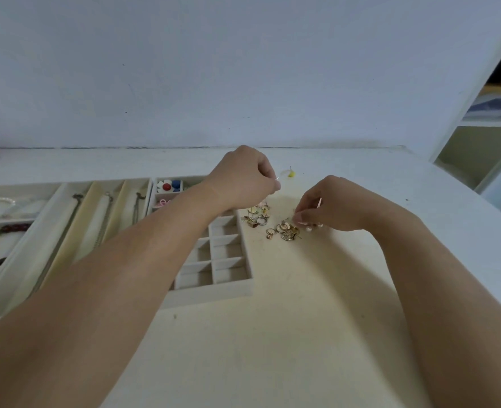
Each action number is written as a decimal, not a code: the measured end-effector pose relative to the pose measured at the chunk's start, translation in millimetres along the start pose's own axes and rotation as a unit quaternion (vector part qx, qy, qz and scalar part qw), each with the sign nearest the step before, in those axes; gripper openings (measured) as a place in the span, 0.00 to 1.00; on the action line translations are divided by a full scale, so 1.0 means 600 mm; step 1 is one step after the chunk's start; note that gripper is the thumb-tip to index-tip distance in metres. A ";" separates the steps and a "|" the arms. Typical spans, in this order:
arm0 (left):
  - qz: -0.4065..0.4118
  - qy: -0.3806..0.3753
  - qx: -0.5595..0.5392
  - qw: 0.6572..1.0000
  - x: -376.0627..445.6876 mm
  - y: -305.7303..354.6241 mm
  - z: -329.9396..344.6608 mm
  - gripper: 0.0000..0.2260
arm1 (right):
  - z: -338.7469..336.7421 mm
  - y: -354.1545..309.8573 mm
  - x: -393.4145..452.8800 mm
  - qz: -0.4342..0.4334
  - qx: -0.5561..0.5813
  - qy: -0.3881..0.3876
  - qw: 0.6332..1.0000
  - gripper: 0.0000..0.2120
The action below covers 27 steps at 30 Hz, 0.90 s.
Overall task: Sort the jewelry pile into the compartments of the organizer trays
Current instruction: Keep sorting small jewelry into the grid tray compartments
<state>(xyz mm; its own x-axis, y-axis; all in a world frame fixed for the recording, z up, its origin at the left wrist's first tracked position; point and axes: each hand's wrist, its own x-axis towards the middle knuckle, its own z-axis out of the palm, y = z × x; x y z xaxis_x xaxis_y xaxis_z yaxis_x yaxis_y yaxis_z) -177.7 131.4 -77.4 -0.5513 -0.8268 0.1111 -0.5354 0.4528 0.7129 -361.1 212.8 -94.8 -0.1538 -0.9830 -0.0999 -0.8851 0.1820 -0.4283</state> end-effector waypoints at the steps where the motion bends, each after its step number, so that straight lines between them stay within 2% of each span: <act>1: -0.001 -0.001 -0.006 1.000 -0.001 0.001 -0.002 0.04 | -0.001 0.001 0.000 0.004 0.010 0.008 1.000 0.05; 5: 0.000 0.003 -0.046 0.999 -0.003 0.001 -0.013 0.04 | -0.006 0.018 0.008 0.022 0.032 0.103 0.994 0.04; 7: -0.005 0.005 -0.065 0.998 -0.004 0.000 -0.019 0.04 | -0.008 0.030 0.011 0.040 0.014 0.120 0.992 0.04; 11: -0.015 0.012 -0.091 0.996 -0.003 -0.001 -0.031 0.02 | -0.002 0.042 0.016 0.067 0.021 0.081 0.994 0.07; 17: -0.013 0.014 -0.086 0.996 -0.001 -0.014 -0.046 0.04 | 0.014 0.022 0.020 0.023 0.044 0.054 0.997 0.07; 22: -0.008 0.037 -0.091 0.995 -0.005 -0.026 -0.066 0.03 | 0.030 -0.020 0.039 -0.026 0.071 0.133 0.988 0.04; 25: -0.016 0.052 -0.081 0.995 -0.011 -0.034 -0.079 0.03 | 0.037 -0.063 0.067 -0.054 0.027 0.091 0.994 0.05; 27: -0.021 0.059 -0.085 0.994 -0.013 -0.037 -0.086 0.03 | 0.039 -0.078 0.083 -0.039 -0.017 0.046 0.998 0.07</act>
<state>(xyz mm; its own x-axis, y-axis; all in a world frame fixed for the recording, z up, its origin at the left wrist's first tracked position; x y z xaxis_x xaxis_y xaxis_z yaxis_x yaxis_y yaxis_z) -128.5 110.5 -58.3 -0.4462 -0.8820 0.1519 -0.4351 0.3621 0.8244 -316.7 155.7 -100.8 -0.1222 -0.9924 0.0164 -0.9102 0.1055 -0.4004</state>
